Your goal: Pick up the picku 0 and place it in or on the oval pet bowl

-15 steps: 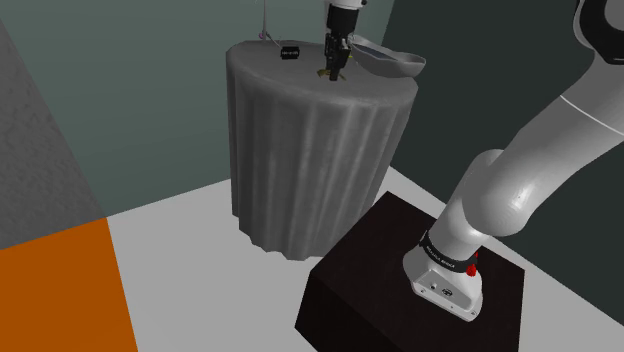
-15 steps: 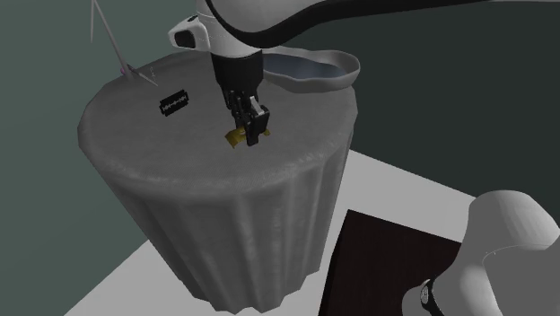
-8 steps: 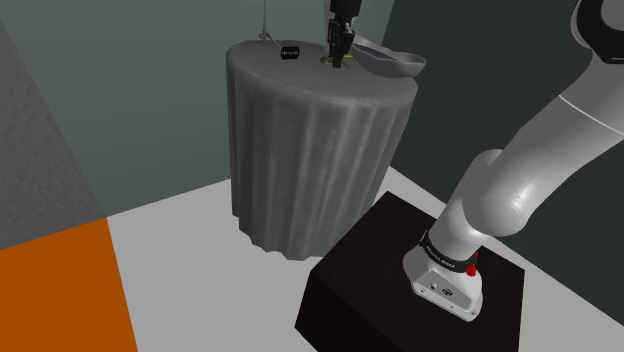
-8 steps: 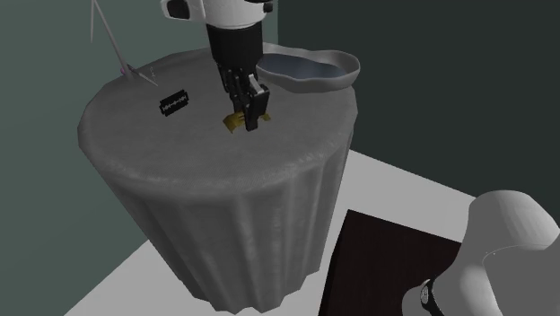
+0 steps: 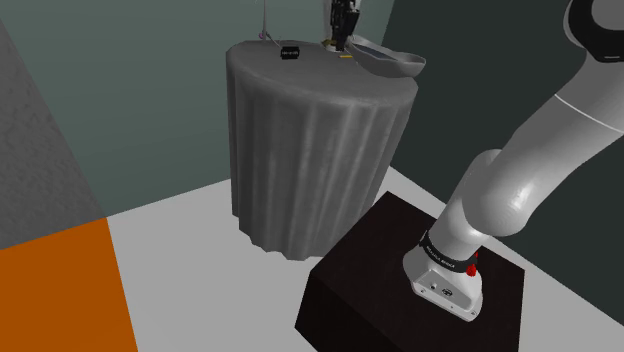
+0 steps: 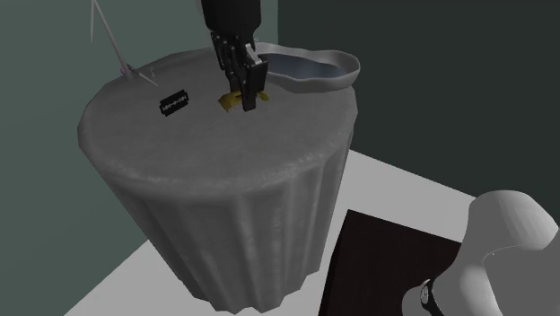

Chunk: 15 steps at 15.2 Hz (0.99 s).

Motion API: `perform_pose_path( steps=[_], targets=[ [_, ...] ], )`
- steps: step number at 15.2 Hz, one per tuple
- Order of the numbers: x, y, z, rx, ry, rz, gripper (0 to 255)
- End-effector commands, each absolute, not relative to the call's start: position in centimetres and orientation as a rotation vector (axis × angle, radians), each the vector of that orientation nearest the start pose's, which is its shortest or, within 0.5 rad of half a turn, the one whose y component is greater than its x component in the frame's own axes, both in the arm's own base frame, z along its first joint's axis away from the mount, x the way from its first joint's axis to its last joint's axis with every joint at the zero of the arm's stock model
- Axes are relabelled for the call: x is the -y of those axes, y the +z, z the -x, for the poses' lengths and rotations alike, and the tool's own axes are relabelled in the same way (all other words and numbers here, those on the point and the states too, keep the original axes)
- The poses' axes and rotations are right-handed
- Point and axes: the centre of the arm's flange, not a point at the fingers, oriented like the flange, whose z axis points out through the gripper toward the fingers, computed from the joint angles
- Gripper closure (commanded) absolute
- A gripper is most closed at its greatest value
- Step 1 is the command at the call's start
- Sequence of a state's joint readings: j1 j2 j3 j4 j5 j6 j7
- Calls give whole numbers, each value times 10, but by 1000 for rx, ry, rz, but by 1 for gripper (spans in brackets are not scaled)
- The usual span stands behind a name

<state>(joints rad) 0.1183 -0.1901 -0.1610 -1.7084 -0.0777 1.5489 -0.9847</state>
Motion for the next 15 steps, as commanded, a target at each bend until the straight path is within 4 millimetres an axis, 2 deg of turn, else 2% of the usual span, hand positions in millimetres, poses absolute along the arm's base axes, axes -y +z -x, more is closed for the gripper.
perform_pose_path(
  steps=[1,15],
  targets=[
    [38,666,-491,1450,-1,2849,255],
    [38,738,-491,1450,-1,2849,255]
  ],
)
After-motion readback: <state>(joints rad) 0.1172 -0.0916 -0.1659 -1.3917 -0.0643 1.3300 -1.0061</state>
